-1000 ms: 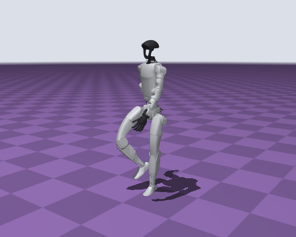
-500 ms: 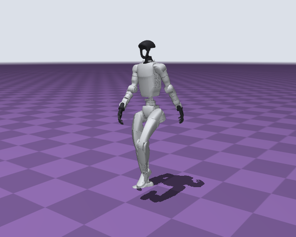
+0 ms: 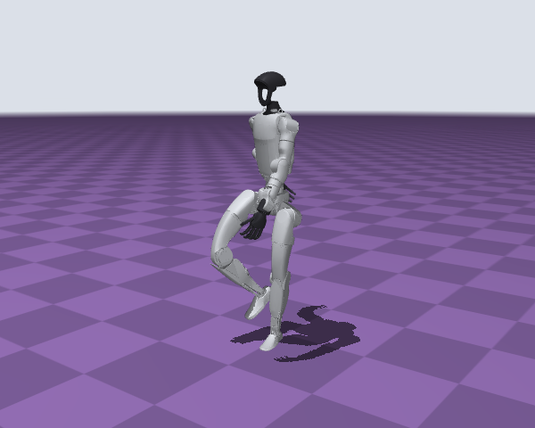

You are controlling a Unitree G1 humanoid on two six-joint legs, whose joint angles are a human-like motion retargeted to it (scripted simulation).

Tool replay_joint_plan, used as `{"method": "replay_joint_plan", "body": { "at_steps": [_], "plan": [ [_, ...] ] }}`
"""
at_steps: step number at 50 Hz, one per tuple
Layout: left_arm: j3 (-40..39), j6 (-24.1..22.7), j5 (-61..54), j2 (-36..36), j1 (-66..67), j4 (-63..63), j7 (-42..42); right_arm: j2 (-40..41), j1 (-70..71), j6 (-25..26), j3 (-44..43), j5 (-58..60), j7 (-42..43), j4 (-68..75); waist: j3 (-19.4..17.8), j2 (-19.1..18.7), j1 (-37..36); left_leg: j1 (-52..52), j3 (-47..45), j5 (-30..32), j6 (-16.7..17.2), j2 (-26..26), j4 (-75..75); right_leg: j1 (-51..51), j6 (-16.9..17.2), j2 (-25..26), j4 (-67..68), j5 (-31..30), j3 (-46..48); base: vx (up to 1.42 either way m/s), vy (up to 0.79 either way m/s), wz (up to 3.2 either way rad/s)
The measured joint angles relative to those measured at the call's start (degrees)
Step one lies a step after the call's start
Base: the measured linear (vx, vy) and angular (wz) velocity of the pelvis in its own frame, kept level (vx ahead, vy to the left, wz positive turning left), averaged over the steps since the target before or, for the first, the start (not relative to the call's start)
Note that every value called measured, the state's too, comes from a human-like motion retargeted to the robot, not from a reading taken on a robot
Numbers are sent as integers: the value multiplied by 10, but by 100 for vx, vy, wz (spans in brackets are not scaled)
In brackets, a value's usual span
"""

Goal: In place motions

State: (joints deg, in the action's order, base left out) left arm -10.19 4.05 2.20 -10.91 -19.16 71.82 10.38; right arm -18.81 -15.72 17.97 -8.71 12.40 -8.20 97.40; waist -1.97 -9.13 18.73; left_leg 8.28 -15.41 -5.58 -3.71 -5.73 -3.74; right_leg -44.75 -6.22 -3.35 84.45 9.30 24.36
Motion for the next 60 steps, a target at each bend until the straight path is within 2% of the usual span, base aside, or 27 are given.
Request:
{"method": "replay_joint_plan", "body": {
  "at_steps": [4, 8, 10, 12, 13, 15, 16, 17, 18, 20, 23, 26, 30, 35, 37, 40, 41, 42, 43, 45, 47, 50, 51, 53, 56, 58, 60],
  "plan": [
    [22, -16, 5, 2, 7, -19, -3, 15, -4, -11, 7, 0, 10, 0, -17, 30, -19, -46, -13, -5, 3, 18, 13, 125, 13, 13, -154, -14, -14, 6, -4, -8],
    [4, -14, 24, 35, 72, 17, -9, 31, 27, -9, 52, 7, 1, 0, 6, 38, -23, -60, 2, -30, 2, 37, -5, 305, 52, 44, -469, -60, -18, 19, 0, 16],
    [-11, -16, 23, 49, 116, 51, -12, 43, 62, -17, 85, 8, 0, 0, 8, 45, -34, -63, 10, -47, 4, 48, -39, 400, 54, 47, -619, 34, -7, 15, 0, -14],
    [-39, -18, 25, 54, 166, 94, -16, 62, 108, -28, 126, 11, -1, 0, 12, 63, -50, -56, -9, -10, 11, 60, -102, 456, 26, 18, -724, 36, 59, 12, -4, -50],
    [-57, -15, 29, 54, 185, 116, -19, 73, 136, -32, 144, 14, -6, 0, 23, 73, -61, -30, -40, 44, 14, 57, -152, 461, 40, 0, -741, 26, 47, -16, -9, 41],
    [-91, -11, 20, 45, 202, 179, -38, 97, 219, -43, 156, 35, -33, -31, 23, 50, -19, 85, 7, 188, 4, 40, -290, 435, 54, 1, -748, 22, 95, -55, -10, 124],
    [-113, -22, -8, 41, 205, 205, -53, 105, 246, -50, 163, 47, -45, -71, -1, 84, -77, 144, -65, 201, -53, 38, -382, 421, 44, -22, -730, 18, 42, -62, -17, -110],
    [-134, -28, -38, 33, 210, 229, -62, 112, 275, -60, 171, 60, -60, -114, -26, 113, -116, 195, -116, 196, -95, 28, -472, 418, 32, -37, -719, 16, 12, -47, -36, -221],
    [-157, -27, -72, 19, 218, 249, -64, 119, 307, -72, 183, 73, -82, -163, -53, 130, -114, 230, -125, 157, -107, 1, -558, 436, 15, -35, -724, 20, 30, -33, -55, -77],
    [-187, 8, -87, 8, 252, 256, -28, 123, 362, -99, 203, 89, -116, -242, -99, 163, -122, 293, -137, 96, -113, -28, -688, 457, -5, -51, -717, 30, 21, -14, -65, 2],
    [-203, 56, -26, 1, 309, 256, -5, 137, 393, -118, 187, 98, -107, -329, -90, 169, -128, 458, -107, 35, -113, -6, -821, 444, -31, -53, -723, 25, 49, 7, -36, 53],
    [-196, 36, 8, -10, 367, 256, -3, 144, 399, -147, 195, 50, -90, -388, -59, 175, -143, 575, -111, 20, -113, 27, -862, 417, -47, -53, -721, 18, 55, 14, 0, 24],
    [-207, 42, 11, -9, 385, 256, 1, 153, 416, -180, 207, 6, -88, -426, -54, 178, -139, 556, -116, 23, -113, 34, -819, 412, -44, -57, -722, 16, 53, -8, 12, -1],
    [-207, 45, -28, -4, 360, 256, -16, 158, 362, -185, 216, 39, -87, -399, -26, 156, -133, 334, -95, 40, -113, 15, -648, 438, -11, -38, -739, 10, 38, 18, 29, -35],
    [-200, 33, -37, 6, 340, 256, -21, 155, 317, -185, 214, 63, -81, -363, -10, 143, -140, 218, -93, 73, -103, 38, -505, 434, 11, -43, -725, 11, 18, 14, 52, -89],
    [-175, 5, -54, 15, 304, 256, -44, 145, 240, -172, 203, 107, -77, -283, 14, 103, -150, 15, -53, 126, -29, 60, -211, 432, 16, 3, -701, 27, -8, 26, 14, -94],
    [-160, -3, -59, 18, 286, 256, -56, 137, 218, -163, 192, 125, -75, -244, 13, 87, -148, -41, -35, 28, -5, 55, -135, 435, 16, 22, -683, 29, -6, 32, 8, -21],
    [-145, -9, -62, 20, 268, 256, -65, 127, 197, -152, 179, 144, -73, -203, 16, 73, -136, -84, -37, -42, 13, 43, -72, 432, 17, 34, -658, 22, 4, 33, 15, 74],
    [-130, -11, -61, 23, 247, 256, -69, 114, 176, -137, 162, 166, -70, -160, 27, 62, -105, -105, -77, -53, 18, 19, -34, 417, 20, 33, -620, -7, 35, 17, 17, 82],
    [-108, -1, -63, 20, 169, 256, -53, 91, 162, -80, 125, 197, -56, -83, 52, 44, -101, -69, -99, -36, 23, 0, 4, 289, 25, 32, -448, -118, 19, -24, 14, 6],
    [-82, 7, -59, 10, 82, 229, -25, 66, 157, -21, 91, 159, -27, -26, -19, 49, -85, -58, -17, -22, 7, 15, -9, 180, 17, 3, -231, -156, -11, -55, 16, 14],
    [-44, 20, -60, -14, -31, 163, 23, 25, 129, 33, 70, 73, -19, 0, -84, 46, -67, -66, -52, -16, 4, 1, -1, 48, -23, -30, -3, -98, -11, -56, 22, 12],
    [-44, 23, -52, -20, -44, 139, 33, 19, 119, 41, 66, 64, -27, 0, -87, 43, -60, -57, -58, -18, 2, -3, -4, 14, -34, -29, 36, -84, -11, -31, 16, 17],
    [-54, 21, -23, -25, -53, 80, 40, 8, 78, 56, 44, 57, -23, 0, -70, 35, -33, -28, -46, -18, -4, -5, -9, -77, -46, -21, 114, -55, -17, 5, 6, 0],
    [-24, -6, -19, -21, -41, 27, 13, 0, 10, 35, 3, 37, 3, 0, -10, 18, -44, 9, -58, -18, -5, -15, -8, -160, -49, 3, 147, -37, -29, 29, -6, -40],
    [1, -20, -23, -19, -39, 8, 3, 1, -11, 20, -14, 13, 9, 0, 2, 13, -59, 12, -64, -19, -4, -20, -8, -154, -57, 4, 131, -31, -24, 6, -6, -33],
    [6, -22, -15, -18, -38, -3, 4, 9, -6, 20, -14, -14, 13, 0, -18, 31, -63, -13, -61, -19, 0, -9, -3, -84, -56, 2, 71, -29, -30, -5, -8, -15]
  ]
}}
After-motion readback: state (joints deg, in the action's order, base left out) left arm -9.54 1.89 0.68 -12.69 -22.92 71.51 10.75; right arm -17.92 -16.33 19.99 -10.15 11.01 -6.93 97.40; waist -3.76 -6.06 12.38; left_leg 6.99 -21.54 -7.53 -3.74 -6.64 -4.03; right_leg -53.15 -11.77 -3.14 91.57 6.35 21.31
